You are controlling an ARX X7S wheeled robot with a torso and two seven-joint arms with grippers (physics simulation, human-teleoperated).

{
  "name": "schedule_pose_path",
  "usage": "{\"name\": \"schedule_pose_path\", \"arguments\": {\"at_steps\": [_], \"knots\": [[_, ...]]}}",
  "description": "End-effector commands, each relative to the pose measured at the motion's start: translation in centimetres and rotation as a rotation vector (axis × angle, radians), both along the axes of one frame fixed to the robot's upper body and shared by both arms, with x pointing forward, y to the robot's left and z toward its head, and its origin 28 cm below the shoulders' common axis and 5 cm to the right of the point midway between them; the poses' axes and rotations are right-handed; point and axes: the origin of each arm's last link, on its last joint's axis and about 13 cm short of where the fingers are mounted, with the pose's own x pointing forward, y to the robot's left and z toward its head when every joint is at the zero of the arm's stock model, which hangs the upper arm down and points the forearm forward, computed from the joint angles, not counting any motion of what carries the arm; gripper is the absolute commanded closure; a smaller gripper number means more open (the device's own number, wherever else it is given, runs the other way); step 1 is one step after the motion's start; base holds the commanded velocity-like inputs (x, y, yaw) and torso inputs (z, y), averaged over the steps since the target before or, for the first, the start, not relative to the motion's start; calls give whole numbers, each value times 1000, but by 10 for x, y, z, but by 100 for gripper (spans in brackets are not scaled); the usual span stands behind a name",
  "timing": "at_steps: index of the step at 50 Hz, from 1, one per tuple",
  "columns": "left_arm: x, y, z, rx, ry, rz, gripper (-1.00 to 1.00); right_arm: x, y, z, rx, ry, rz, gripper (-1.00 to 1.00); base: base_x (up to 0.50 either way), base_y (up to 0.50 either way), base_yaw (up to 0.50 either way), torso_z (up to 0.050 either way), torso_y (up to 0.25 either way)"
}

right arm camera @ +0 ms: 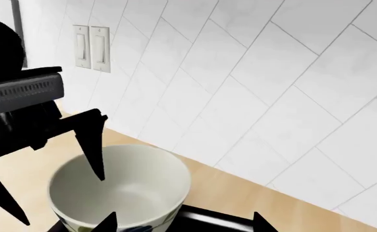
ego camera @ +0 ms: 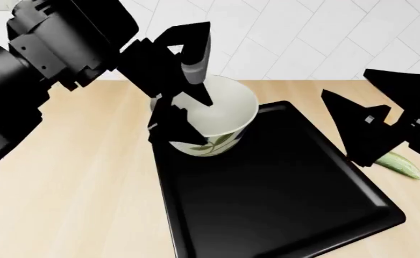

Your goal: Place the two vegetables and bowl onto the tray for setting up a vegetable dip station.

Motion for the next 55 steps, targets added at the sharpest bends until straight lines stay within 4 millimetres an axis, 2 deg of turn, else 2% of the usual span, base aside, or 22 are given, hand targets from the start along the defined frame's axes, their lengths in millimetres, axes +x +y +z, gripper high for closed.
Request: {"name": "schedule_pose_path", "arguments": {"at_steps": [1, 5, 7, 11, 13, 14, 17, 22, 27, 32, 36, 41, 44, 55], "knots": [[-46, 0, 28, -107, -22, -87, -100, 9, 6, 2, -7, 4, 35, -100, 0, 0, 0, 0, 0], [-59, 4, 42, -183, -101, -104, -100, 13, 8, 5, -14, 3, 44, -100, 0, 0, 0, 0, 0], [-56, 7, 51, -220, -176, -84, -100, 14, 9, 5, -29, 6, 41, -100, 0, 0, 0, 0, 0], [-46, 29, 70, -297, -427, 24, -100, 17, 4, 14, -83, 6, 8, -100, 0, 0, 0, 0, 0], [-46, 46, 68, -283, -506, 83, -100, 18, 0, 24, -142, 6, -21, -100, 0, 0, 0, 0, 0], [-47, 48, 67, -280, -513, 89, -100, 18, -1, 26, -139, 6, -21, -100, 0, 0, 0, 0, 0], [-55, 66, 57, -278, -593, 139, -100, 14, -9, 49, -198, 8, -79, -100, 0, 0, 0, 0, 0], [-65, 80, 51, -341, -698, 200, -100, 13, -18, 66, -285, 48, -133, -100, 0, 0, 0, 0, 0], [-72, 98, 27, -375, -753, 282, -100, 24, -23, 85, -403, 75, -173, -100, 0, 0, 0, 0, 0], [-80, 106, 8, -402, -756, 311, -100, 41, -24, 86, -458, 99, -159, -100, 0, 0, 0, 0, 0], [-86, 107, 0, -429, -754, 318, -100, 54, -31, 83, -427, 87, -132, -100, 0, 0, 0, 0, 0], [-92, 105, -6, -458, -763, 316, -100, 62, -40, 77, -496, 347, -79, -100, 0, 0, 0, 0, 0], [-94, 102, -8, -467, -766, 309, -100, 67, -43, 79, -514, 404, -78, -100, 0, 0, 0, 0, 0], [-96, 96, -7, -491, -796, 305, -100, 87, -49, 105, -587, 494, -87, -100, 0, 0, 0, 0, 0]]}}
